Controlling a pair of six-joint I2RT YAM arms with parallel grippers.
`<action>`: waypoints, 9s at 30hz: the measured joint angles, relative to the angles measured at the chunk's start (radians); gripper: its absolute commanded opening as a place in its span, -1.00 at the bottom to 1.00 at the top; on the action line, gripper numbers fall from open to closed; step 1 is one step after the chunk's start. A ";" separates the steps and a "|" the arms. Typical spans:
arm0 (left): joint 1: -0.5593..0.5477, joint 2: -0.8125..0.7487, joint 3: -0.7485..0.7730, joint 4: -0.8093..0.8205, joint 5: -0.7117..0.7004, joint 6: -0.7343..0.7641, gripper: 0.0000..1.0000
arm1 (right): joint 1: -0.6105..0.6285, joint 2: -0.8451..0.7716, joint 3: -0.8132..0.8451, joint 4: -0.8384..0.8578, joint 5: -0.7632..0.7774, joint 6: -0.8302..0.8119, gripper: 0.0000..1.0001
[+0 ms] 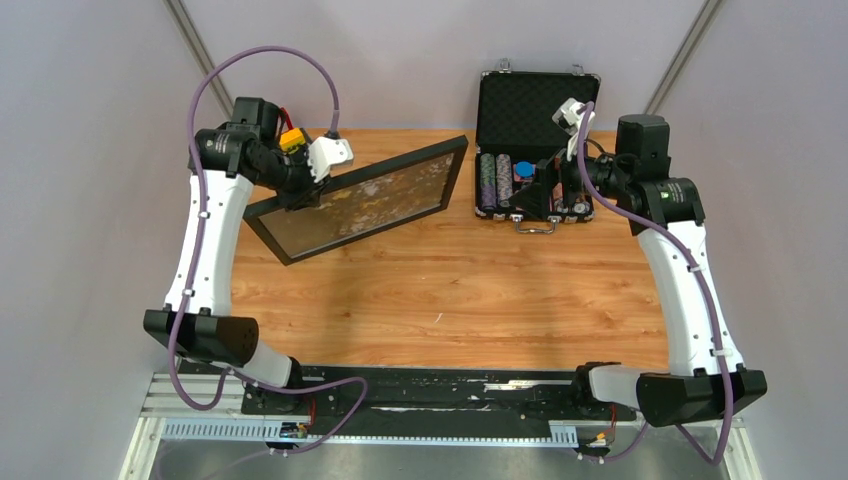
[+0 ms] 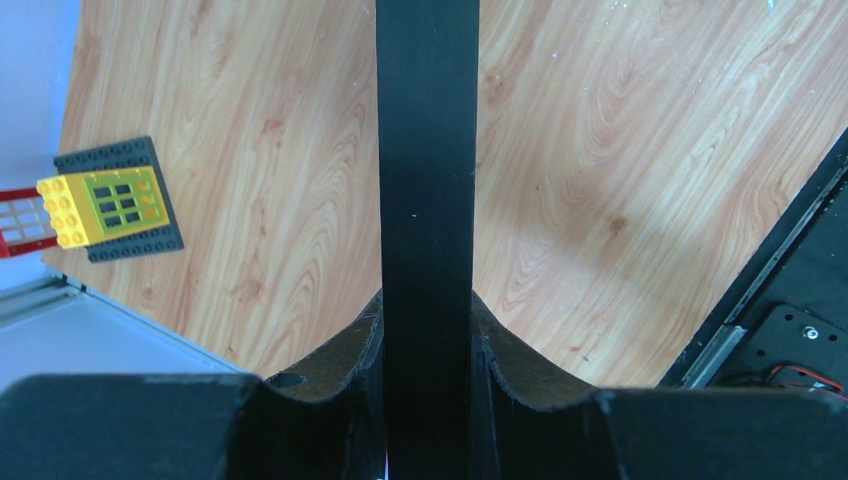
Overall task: Put the photo into the frame
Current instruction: Turn over the photo frame at the center of the board, then adjust the photo frame at the center of the board.
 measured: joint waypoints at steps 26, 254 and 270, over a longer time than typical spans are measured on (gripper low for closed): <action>0.000 0.060 0.065 -0.042 0.023 0.083 -1.00 | 0.038 0.036 0.024 0.000 -0.032 -0.016 0.92; 0.398 0.233 -0.902 0.894 0.306 -1.030 1.00 | 0.243 0.798 -0.155 0.462 0.047 0.351 0.72; 0.270 0.245 -0.853 0.855 0.237 -0.945 1.00 | 0.234 0.868 -0.020 0.366 0.074 0.336 0.72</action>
